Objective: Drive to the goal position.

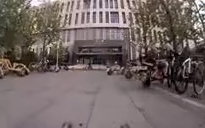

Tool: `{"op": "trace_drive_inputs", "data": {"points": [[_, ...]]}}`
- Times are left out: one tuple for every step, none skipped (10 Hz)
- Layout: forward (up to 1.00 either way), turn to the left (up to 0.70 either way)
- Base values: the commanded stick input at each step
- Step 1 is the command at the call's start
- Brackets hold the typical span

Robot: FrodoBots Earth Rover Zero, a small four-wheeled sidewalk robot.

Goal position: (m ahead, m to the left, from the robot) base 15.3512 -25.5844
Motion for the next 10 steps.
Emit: {"op": "trace_drive_inputs", "data": {"points": [[1.0,0.0],[1.0,0.0],[1.0,0.0],[1.0,0.0],[1.0,0.0],[1.0,0.0],[1.0,0.0],[1.0,0.0],[1.0,0.0],[1.0,0.0]]}}
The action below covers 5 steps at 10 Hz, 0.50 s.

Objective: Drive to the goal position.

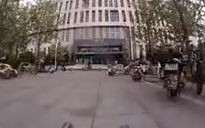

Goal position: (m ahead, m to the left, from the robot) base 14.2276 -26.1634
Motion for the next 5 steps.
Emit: {"op": "trace_drive_inputs", "data": {"points": [[1.0,0.0],[1.0,0.0],[1.0,0.0],[1.0,0.0],[1.0,0.0]]}}
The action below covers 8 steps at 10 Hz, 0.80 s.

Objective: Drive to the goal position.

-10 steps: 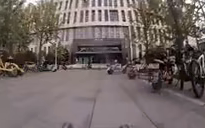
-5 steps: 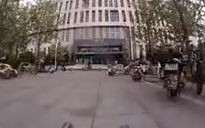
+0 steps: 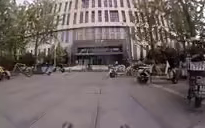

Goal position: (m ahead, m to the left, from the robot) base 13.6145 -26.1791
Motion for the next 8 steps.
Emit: {"op": "trace_drive_inputs", "data": {"points": [[1.0,0.0],[1.0,0.0],[1.0,0.0],[1.0,0.0],[1.0,0.0],[1.0,0.0],[1.0,0.0],[1.0,0.0]]}}
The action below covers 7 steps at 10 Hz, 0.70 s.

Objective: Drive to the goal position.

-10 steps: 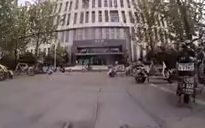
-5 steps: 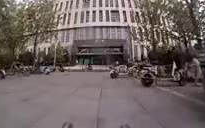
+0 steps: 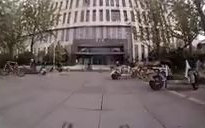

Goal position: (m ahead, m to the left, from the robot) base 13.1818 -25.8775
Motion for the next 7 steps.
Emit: {"op": "trace_drive_inputs", "data": {"points": [[1.0,0.0],[1.0,0.0],[1.0,0.0],[1.0,0.0],[1.0,0.0],[1.0,0.0],[1.0,0.0]]}}
